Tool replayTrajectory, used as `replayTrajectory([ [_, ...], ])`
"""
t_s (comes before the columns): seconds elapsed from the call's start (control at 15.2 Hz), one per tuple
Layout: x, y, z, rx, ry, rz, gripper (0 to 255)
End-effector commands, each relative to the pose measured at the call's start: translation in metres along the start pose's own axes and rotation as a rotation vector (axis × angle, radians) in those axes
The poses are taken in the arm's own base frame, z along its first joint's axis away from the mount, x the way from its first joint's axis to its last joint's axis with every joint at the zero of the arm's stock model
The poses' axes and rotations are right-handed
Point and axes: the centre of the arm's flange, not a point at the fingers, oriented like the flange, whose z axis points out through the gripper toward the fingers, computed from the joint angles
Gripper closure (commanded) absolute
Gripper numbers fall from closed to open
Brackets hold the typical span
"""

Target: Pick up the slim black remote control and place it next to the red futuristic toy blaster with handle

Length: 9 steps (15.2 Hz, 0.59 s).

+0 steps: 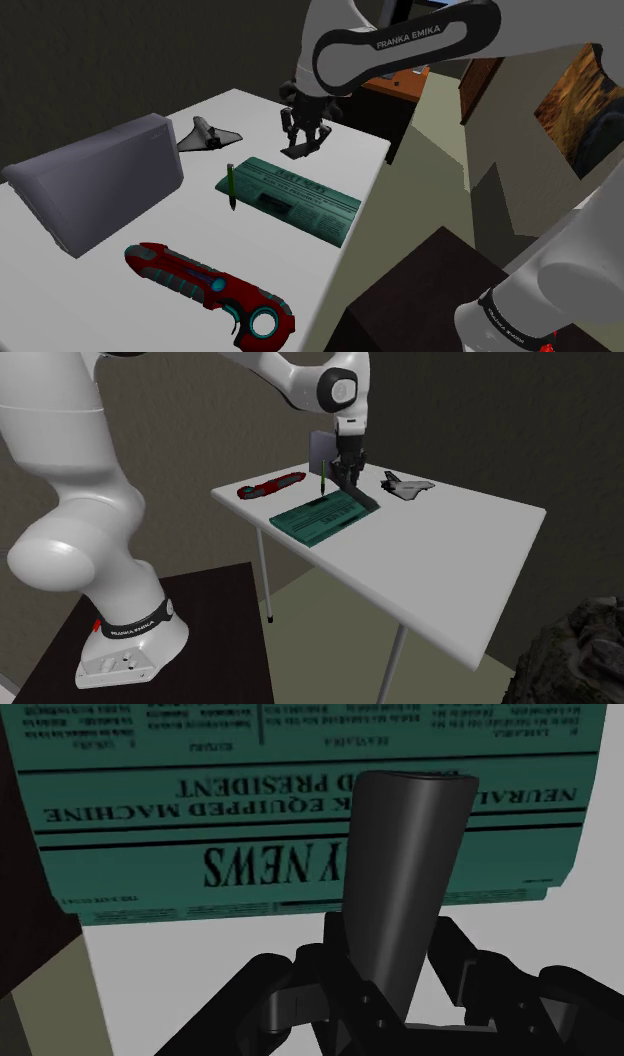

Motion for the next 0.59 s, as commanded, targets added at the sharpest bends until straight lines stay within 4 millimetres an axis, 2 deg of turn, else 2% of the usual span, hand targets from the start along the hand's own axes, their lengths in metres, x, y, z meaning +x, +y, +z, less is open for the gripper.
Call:
replayTrajectory([
  [0.0,-0.025,-0.015,0.0,0.0,0.0,0.002,255],
  [0.53,-0.116,-0.069,0.005,0.0,0.0,0.002,255],
])
